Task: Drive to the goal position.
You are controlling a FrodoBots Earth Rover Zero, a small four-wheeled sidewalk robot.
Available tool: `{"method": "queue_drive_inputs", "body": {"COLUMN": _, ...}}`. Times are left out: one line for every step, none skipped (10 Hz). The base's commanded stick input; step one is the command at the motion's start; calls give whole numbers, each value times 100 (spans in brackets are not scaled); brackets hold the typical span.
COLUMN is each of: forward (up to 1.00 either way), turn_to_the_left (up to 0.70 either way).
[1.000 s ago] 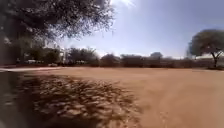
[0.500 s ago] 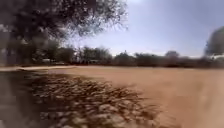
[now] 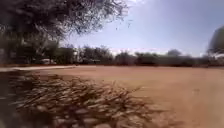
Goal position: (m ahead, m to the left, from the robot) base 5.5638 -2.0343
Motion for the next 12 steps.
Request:
{"method": "queue_drive_inputs", "body": {"forward": 100, "turn_to_the_left": 0}}
{"method": "queue_drive_inputs", "body": {"forward": 100, "turn_to_the_left": 0}}
{"method": "queue_drive_inputs", "body": {"forward": 100, "turn_to_the_left": 0}}
{"method": "queue_drive_inputs", "body": {"forward": 100, "turn_to_the_left": 0}}
{"method": "queue_drive_inputs", "body": {"forward": 100, "turn_to_the_left": 0}}
{"method": "queue_drive_inputs", "body": {"forward": 100, "turn_to_the_left": 0}}
{"method": "queue_drive_inputs", "body": {"forward": 100, "turn_to_the_left": 0}}
{"method": "queue_drive_inputs", "body": {"forward": 100, "turn_to_the_left": 0}}
{"method": "queue_drive_inputs", "body": {"forward": 100, "turn_to_the_left": 0}}
{"method": "queue_drive_inputs", "body": {"forward": 100, "turn_to_the_left": 0}}
{"method": "queue_drive_inputs", "body": {"forward": 100, "turn_to_the_left": 0}}
{"method": "queue_drive_inputs", "body": {"forward": 100, "turn_to_the_left": 0}}
